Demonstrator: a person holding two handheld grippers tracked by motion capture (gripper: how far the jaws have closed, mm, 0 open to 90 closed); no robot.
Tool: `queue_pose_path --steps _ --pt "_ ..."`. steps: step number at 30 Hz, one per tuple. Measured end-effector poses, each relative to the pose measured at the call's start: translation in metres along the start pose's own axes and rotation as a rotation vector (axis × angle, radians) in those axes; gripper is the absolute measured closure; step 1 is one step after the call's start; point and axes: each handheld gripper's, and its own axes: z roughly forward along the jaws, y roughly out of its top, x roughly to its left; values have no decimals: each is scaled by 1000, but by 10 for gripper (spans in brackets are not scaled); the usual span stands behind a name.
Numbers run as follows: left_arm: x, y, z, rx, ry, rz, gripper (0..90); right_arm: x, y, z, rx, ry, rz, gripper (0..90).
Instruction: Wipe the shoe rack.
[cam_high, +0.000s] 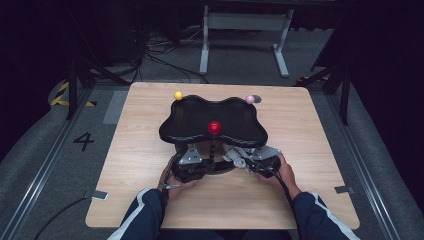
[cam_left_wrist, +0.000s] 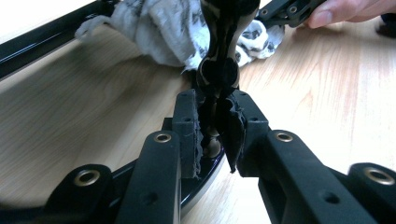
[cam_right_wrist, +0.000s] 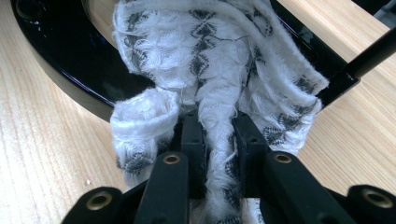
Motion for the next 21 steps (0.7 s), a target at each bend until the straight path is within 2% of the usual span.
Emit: queue_pose_path --steps 1,4,6,7,8,9,10,14,17,18,21 --pt "0 0 3 -21 -1 16 748 0 0 0 1 1 0 776" --pt "-3 4 9 -13 -8 31 747 0 -2 -3 2 -1 1 775" --pt "-6 5 11 -5 -4 25 747 0 -3 -4 1 -7 -4 775" --pt "-8 5 12 -10 -3 7 747 1 -3 -5 4 -8 -9 775" --pt "-8 6 13 -5 -1 25 747 1 -3 -5 3 -10 -8 775" --pt "-9 7 14 -10 2 16 747 2 -2 -6 3 -6 -12 774" --pt "-9 7 15 -9 5 25 747 4 -2 -6 -2 -11 -14 776" --pt "-10 9 19 -15 1 18 748 10 1 -9 -7 0 -20 778" --pt "-13 10 23 -27 5 -1 747 11 1 -11 -10 5 -27 778" --pt "-12 10 24 -29 8 14 747 12 2 -11 -11 7 -28 778" --pt "-13 11 26 -24 14 10 747 13 3 -11 -15 10 -28 778"
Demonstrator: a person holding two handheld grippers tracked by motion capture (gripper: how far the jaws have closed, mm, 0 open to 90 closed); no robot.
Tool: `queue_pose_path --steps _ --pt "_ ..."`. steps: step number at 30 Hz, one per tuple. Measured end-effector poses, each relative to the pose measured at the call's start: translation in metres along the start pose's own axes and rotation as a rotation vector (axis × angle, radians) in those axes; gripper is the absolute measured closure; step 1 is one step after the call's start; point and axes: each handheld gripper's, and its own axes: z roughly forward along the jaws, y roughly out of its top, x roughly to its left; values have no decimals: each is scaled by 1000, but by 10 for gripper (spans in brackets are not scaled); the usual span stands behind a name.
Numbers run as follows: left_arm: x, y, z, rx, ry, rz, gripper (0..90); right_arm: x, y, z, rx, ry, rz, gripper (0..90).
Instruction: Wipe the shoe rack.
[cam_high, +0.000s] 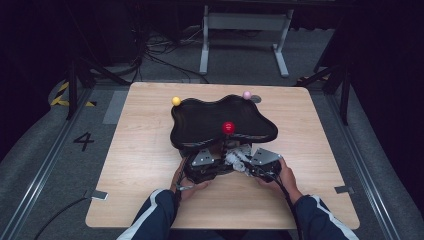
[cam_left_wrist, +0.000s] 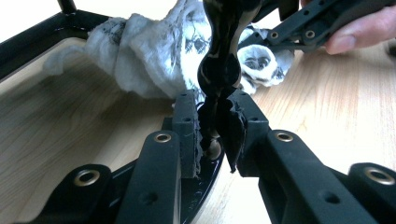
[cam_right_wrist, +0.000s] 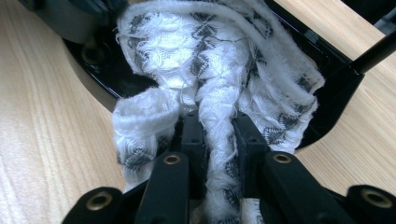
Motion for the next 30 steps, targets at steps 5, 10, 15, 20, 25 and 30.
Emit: queue_pose_path --steps 5,10,15,20,25,30 --pt "-2 2 4 2 11 4 747 7 3 0 -6 9 -21 775" --pt "-4 4 9 -8 14 1 746 13 5 0 -2 3 -42 773" --pt "-3 5 13 -14 18 4 744 9 3 0 0 -3 -30 771" --pt "-6 3 7 22 28 36 699 9 2 1 -1 -13 -35 771" --pt "-1 -10 -7 99 62 50 638 7 1 1 11 -21 -37 771" --pt "13 -27 -34 143 112 34 550 4 -1 2 17 -23 -30 771"
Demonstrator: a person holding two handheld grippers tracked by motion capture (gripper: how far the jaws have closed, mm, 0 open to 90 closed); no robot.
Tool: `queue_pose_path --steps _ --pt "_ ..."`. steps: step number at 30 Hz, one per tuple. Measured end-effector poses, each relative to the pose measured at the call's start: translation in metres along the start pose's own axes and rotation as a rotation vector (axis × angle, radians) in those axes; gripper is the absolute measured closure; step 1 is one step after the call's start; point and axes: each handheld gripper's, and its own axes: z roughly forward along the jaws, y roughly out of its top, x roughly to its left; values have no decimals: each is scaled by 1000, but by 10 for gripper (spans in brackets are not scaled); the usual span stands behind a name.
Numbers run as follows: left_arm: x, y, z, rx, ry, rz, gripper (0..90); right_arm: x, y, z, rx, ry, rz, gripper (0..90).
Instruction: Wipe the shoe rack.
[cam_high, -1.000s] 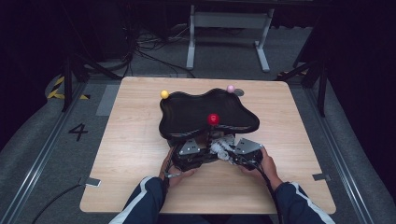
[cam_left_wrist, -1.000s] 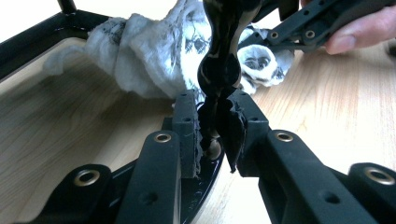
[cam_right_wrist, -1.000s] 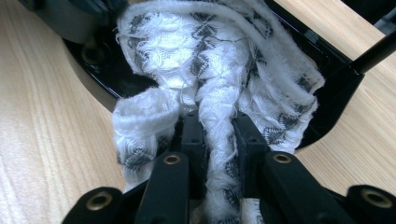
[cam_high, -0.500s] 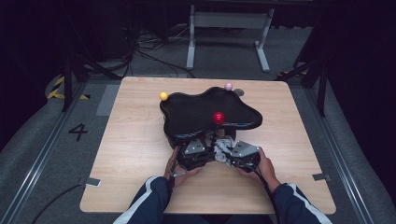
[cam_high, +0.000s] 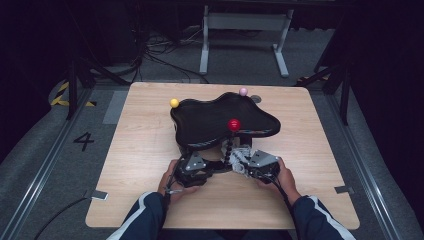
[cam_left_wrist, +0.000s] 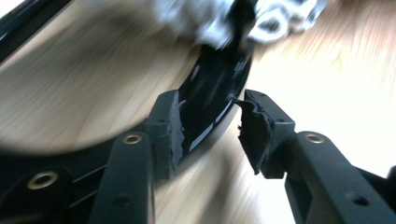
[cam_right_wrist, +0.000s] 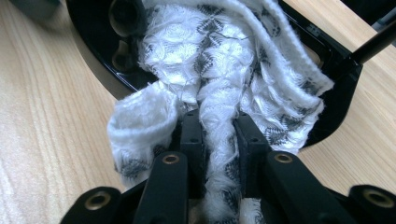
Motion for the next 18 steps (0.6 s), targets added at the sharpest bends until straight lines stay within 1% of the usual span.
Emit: queue_pose_path --steps 1,2,3,4,5,6,7,8,9,10,11,12,13,14,15,16,18 --pt "4 -3 -3 4 13 -8 526 0 0 0 2 0 4 771" --pt "11 -10 -9 6 32 -31 506 0 0 0 2 0 5 771" --pt "16 -15 -13 7 38 -52 484 0 0 0 3 1 8 771" --pt "20 -17 -16 13 60 -56 472 -1 0 0 4 3 9 771" --pt "27 -21 -20 17 67 -74 462 -1 0 1 3 -1 6 771" --pt "36 -26 -25 12 87 -102 451 -1 0 0 4 3 7 771" --pt "42 -28 -28 12 97 -122 439 -1 -1 1 3 -4 5 771" --pt "42 -28 -28 12 97 -122 436 -1 -1 1 3 -4 5 771" --pt "49 -31 -31 11 122 -124 436 -1 -1 1 3 -3 7 771" --pt "54 -33 -32 12 121 -155 434 -2 -1 1 5 -5 5 771" --pt "59 -35 -34 14 123 -177 419 -2 -1 1 5 -5 5 771" --pt "64 -35 -35 15 138 -184 407 -2 -1 1 4 -4 8 771" --pt "69 -36 -37 9 165 -197 403 -2 -1 1 5 -5 6 771" --pt "73 -37 -38 4 181 -213 396 -2 -1 1 4 -3 8 771" --pt "76 -37 -38 0 181 -227 388 -2 -1 1 3 -2 9 770" --pt "82 -36 -39 -3 187 -231 377 -2 -1 1 4 3 12 771" --pt "90 -34 -40 -14 197 -255 367 -3 -1 1 3 4 13 771"
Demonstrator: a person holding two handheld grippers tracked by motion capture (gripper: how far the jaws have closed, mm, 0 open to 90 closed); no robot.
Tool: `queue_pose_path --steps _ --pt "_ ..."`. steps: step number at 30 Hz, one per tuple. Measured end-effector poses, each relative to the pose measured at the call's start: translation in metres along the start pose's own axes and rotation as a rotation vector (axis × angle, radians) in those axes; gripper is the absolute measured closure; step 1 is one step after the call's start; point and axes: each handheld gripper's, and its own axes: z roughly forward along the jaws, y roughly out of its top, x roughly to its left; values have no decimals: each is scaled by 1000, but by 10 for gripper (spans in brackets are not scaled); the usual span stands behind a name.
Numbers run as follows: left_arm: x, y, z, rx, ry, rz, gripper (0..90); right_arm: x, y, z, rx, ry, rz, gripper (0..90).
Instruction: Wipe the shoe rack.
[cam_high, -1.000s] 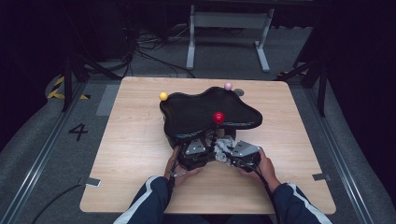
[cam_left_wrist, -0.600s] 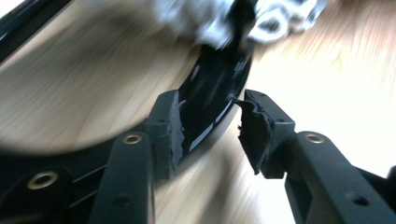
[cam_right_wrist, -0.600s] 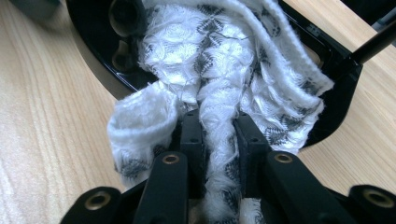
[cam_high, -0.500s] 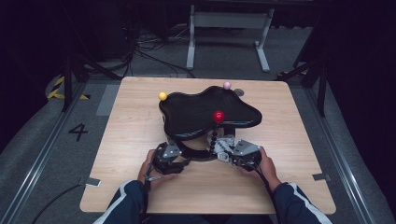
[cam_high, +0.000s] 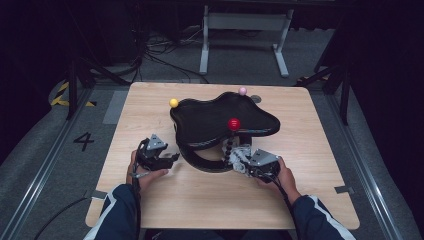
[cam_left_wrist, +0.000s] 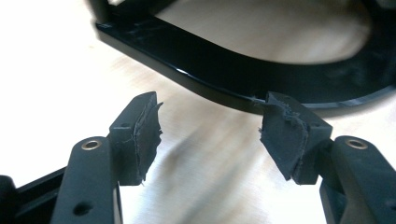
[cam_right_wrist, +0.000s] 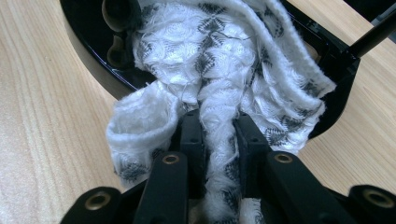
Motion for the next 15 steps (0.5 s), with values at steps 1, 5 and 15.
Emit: queue_pose_path --steps 1,5,15 --pt "0 0 0 0 0 0 360 0 0 0 0 -2 -1 771" --pt "17 12 5 -5 43 -37 344 0 0 0 0 -2 2 771" --pt "41 50 21 -83 95 -98 334 -1 -1 1 -4 0 6 770"
